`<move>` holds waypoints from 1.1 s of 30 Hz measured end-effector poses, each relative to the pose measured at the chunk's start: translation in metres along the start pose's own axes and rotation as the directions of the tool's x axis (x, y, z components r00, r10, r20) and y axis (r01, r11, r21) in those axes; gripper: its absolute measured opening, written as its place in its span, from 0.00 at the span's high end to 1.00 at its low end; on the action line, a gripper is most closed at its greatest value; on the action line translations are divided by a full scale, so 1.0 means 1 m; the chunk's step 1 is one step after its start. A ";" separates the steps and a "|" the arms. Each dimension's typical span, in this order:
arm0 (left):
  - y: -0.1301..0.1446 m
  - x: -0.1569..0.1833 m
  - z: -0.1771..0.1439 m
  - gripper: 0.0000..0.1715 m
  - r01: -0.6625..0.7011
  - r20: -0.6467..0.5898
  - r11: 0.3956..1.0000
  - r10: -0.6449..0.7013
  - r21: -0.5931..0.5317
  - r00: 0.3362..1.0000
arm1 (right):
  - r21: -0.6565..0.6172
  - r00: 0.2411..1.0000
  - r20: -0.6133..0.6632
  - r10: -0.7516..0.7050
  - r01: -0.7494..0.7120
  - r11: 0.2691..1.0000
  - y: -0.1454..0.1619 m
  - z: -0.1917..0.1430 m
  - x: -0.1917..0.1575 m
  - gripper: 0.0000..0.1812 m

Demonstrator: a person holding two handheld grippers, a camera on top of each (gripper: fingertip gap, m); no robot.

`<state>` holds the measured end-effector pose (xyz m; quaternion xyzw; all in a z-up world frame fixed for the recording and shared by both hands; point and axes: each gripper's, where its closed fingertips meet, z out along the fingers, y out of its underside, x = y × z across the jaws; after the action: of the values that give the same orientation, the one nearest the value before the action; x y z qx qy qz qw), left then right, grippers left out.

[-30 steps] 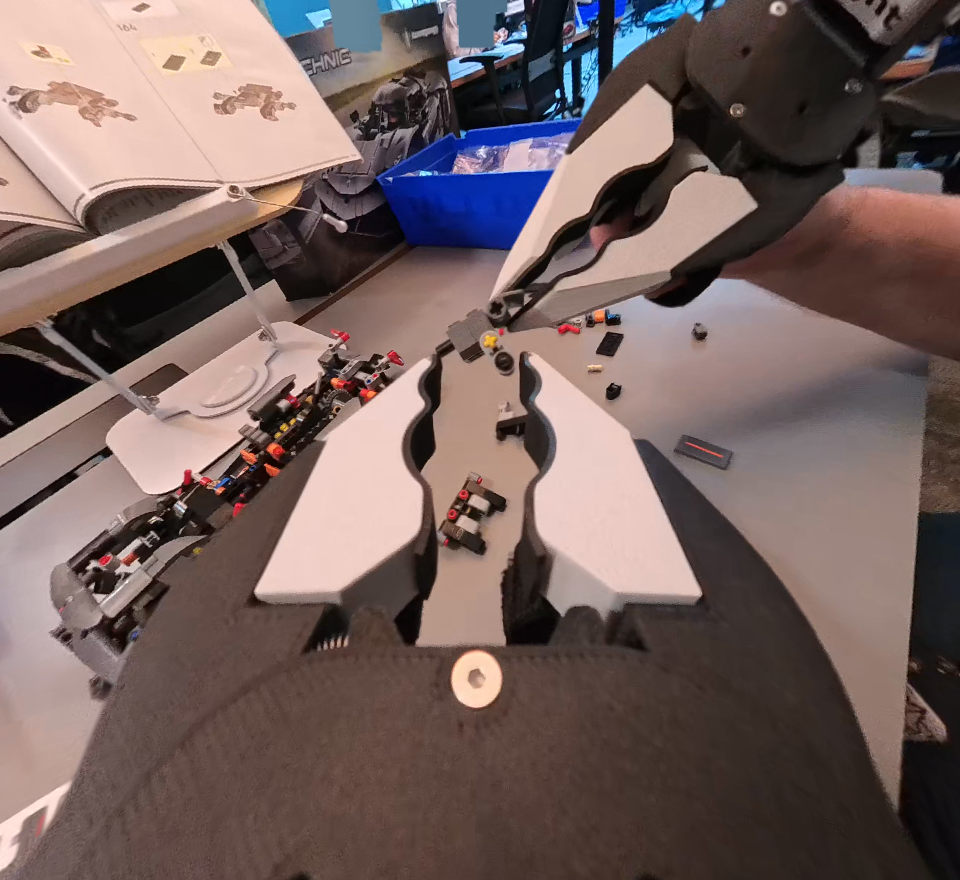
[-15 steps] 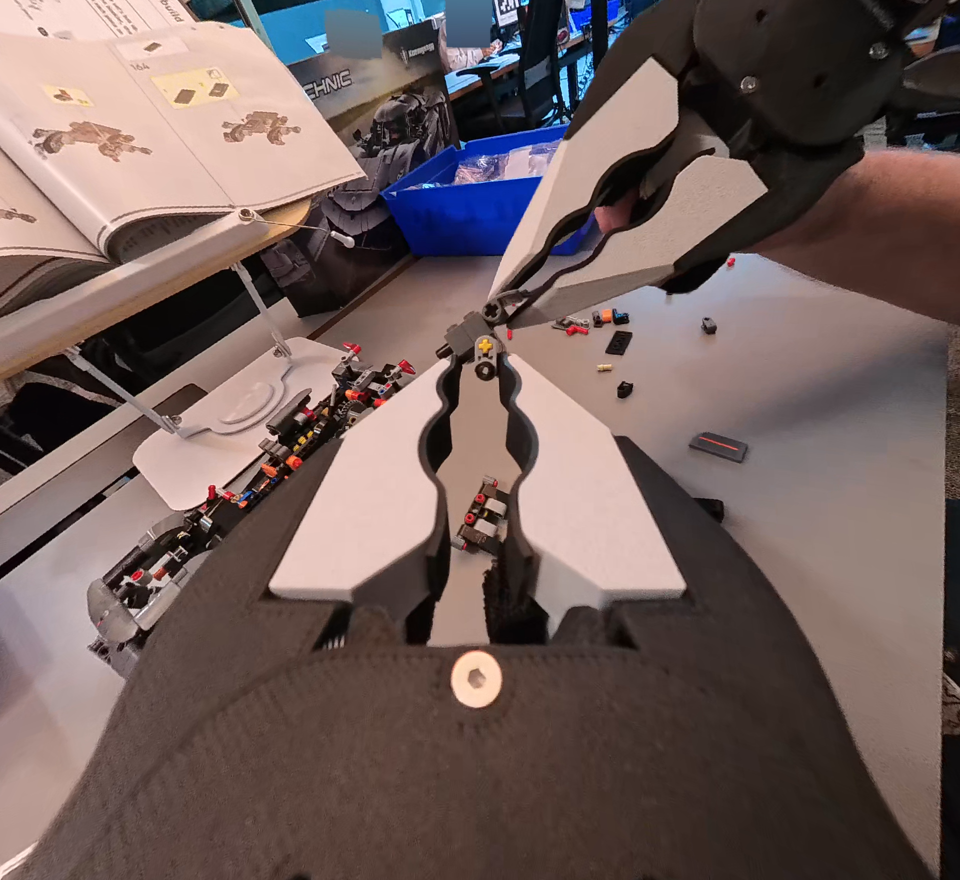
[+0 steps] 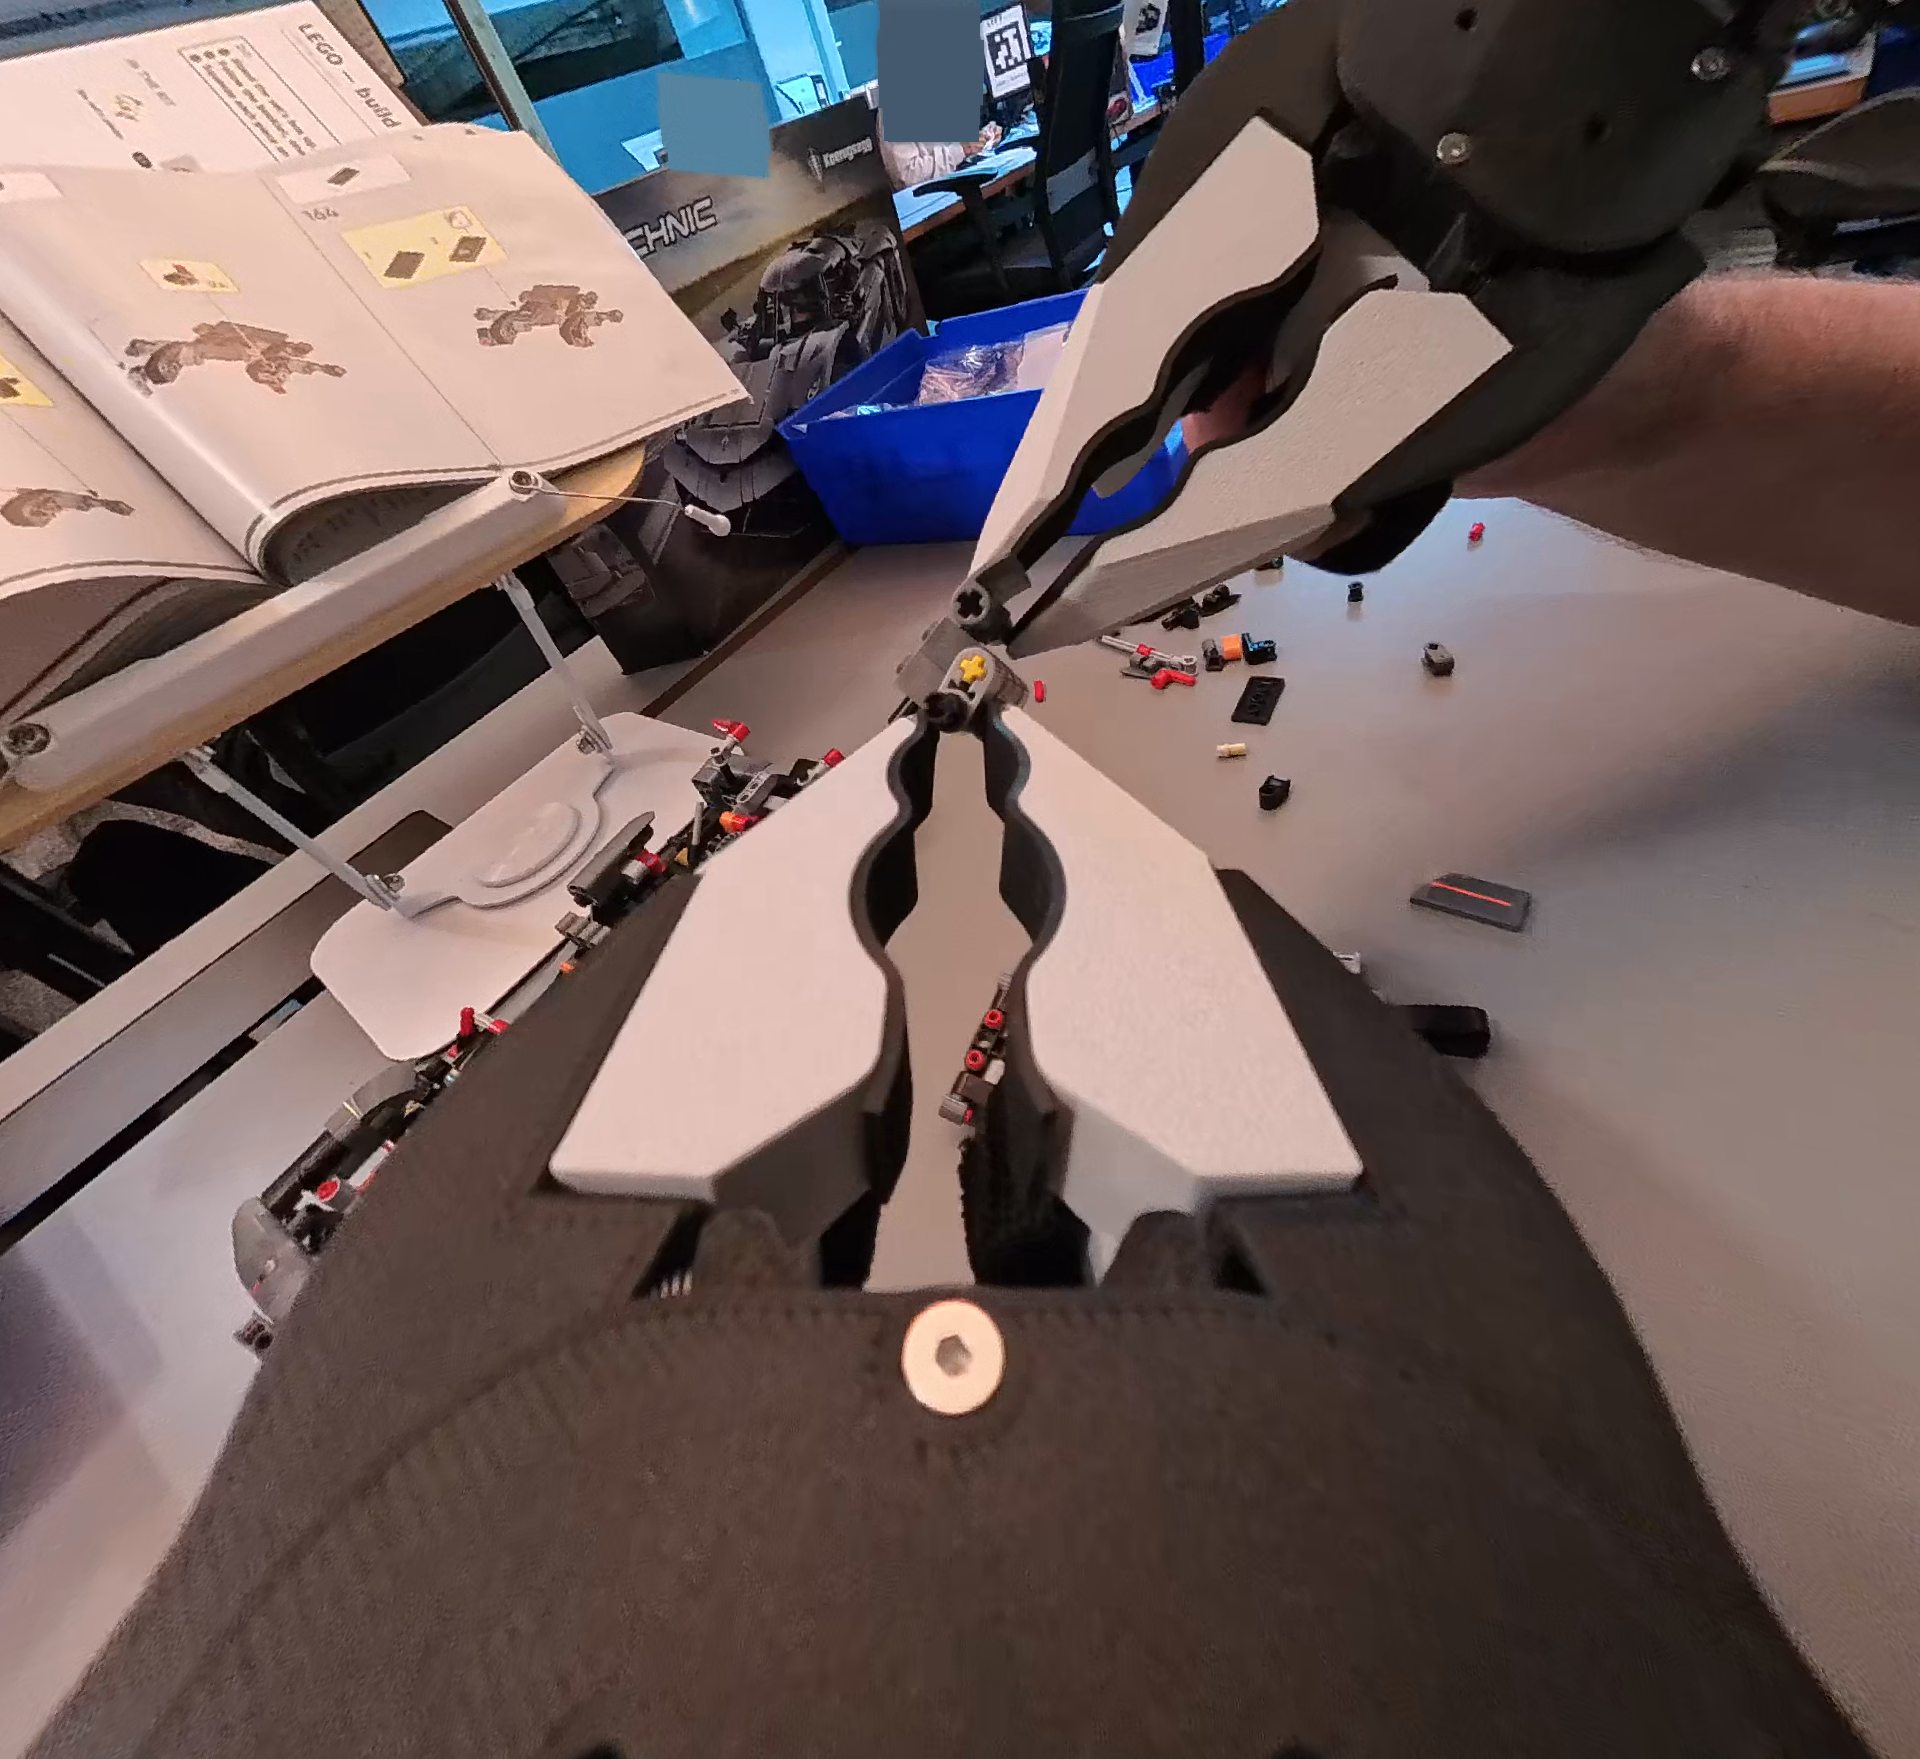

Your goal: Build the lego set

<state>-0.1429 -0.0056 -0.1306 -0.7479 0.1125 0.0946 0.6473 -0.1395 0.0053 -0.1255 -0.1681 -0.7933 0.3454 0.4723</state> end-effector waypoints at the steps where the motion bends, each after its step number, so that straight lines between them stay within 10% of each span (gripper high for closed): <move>1: -0.001 0.000 0.000 0.96 -0.005 -0.004 1.000 0.005 0.001 1.000 | 0.005 1.000 0.007 0.006 -0.006 1.000 0.000 0.000 0.000 0.97; 20: -0.005 0.014 -0.002 0.98 -0.505 -0.066 0.852 0.501 -0.140 0.863 | 0.095 0.876 0.427 0.225 -0.291 0.952 -0.001 -0.012 -0.011 0.96; 25: -0.003 0.016 -0.002 1.00 -0.532 -0.093 0.832 0.523 -0.157 0.847 | 0.029 0.851 0.444 0.279 -0.325 0.945 0.008 -0.007 -0.010 0.88; 33: 0.021 0.022 0.005 1.00 -0.449 -0.107 0.873 0.437 -0.188 0.893 | -0.031 0.880 0.374 0.292 -0.303 0.953 0.026 -0.001 -0.021 1.00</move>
<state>-0.1280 -0.0043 -0.1575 -0.7681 0.2899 0.2288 0.5232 -0.1296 0.0118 -0.1567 -0.2120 -0.8286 0.4506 0.2559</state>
